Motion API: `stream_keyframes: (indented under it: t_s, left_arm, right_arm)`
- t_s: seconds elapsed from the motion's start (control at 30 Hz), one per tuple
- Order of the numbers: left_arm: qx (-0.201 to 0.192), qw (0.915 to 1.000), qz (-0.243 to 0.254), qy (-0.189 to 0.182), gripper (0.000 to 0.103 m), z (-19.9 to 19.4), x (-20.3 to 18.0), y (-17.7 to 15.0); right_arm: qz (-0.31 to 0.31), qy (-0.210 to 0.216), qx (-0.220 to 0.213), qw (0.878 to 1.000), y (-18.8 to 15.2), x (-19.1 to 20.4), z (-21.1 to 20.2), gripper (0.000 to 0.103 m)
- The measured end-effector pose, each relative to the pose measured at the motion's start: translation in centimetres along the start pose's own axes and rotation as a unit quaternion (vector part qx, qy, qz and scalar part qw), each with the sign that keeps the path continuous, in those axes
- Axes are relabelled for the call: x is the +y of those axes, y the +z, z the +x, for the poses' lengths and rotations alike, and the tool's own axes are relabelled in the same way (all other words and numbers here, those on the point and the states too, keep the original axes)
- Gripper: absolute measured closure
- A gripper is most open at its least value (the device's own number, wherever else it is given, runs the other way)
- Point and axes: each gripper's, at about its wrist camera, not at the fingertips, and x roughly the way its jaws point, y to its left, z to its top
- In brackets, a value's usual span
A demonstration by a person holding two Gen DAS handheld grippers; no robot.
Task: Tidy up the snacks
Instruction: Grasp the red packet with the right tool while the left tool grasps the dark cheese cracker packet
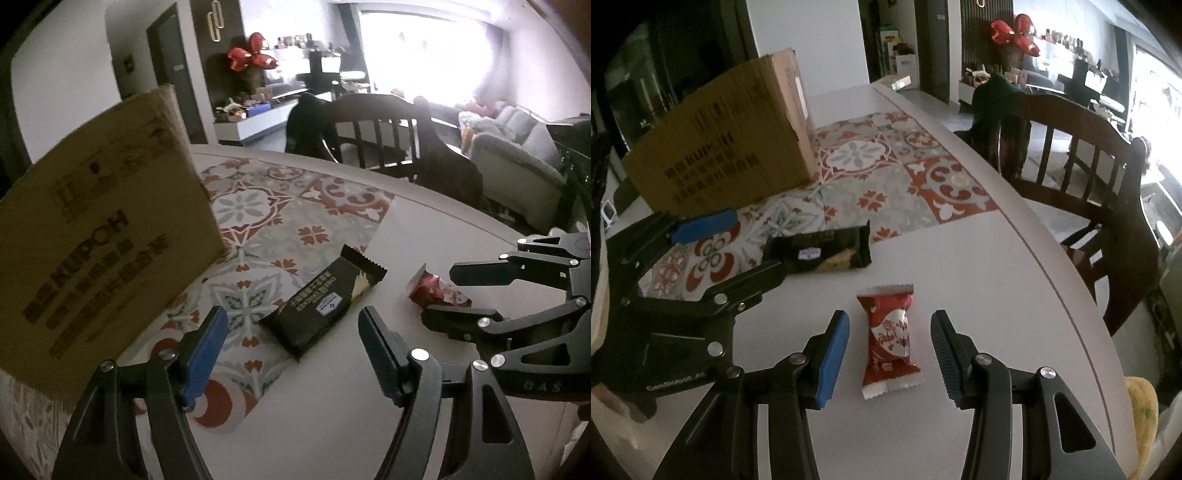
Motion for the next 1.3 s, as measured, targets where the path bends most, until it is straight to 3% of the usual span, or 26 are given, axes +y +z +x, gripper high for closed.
stream_keyframes:
  t_s: [0.1, 0.3, 0.63, 0.8, 0.83, 0.97, 1.07, 1.3]
  left_arm:
    - [-0.002, 0.9999, 0.010, -0.004, 0.025, 0.4, -0.2, 0.3]
    - [0.002, 0.9992, 0.032, -0.025, 0.022, 1.8, -0.6, 0.9]
    - [0.009, 0.9954, 0.079, -0.053, 0.021, 4.1, -1.4, 2.1]
    - [0.029, 0.9949, 0.059, -0.077, 0.022, 5.0, -0.7, 2.4]
    - [0.034, 0.9946, 0.051, -0.084, 0.025, 5.1, -0.6, 2.4]
    - [0.033, 0.9948, 0.024, -0.094, 0.058, 4.7, -0.2, 2.3]
    - [0.035, 0.9951, 0.009, -0.092, 0.065, 4.4, -0.2, 2.2]
    - [0.033, 0.9952, -0.041, -0.083, 0.069, 3.6, -0.3, 1.8]
  right_arm:
    - [0.002, 0.001, 0.002, 1.000, -0.1, -0.1, 0.3, 0.058]
    - [0.005, 0.004, 0.000, 1.000, 0.1, -0.3, 0.7, 0.079]
    - [0.031, -0.007, -0.003, 0.999, 0.8, -1.5, 1.0, 0.079]
    - [0.038, -0.005, -0.005, 0.999, 1.1, -1.5, 1.3, 0.079]
    - [0.038, -0.004, -0.005, 0.999, 1.2, -1.5, 1.4, 0.079]
    - [0.043, 0.001, -0.007, 0.999, 1.3, -1.6, 1.5, 0.079]
    - [0.045, 0.005, -0.008, 0.999, 1.3, -1.7, 1.5, 0.079]
    - [0.047, 0.015, -0.013, 0.999, 1.4, -1.7, 1.3, 0.079]
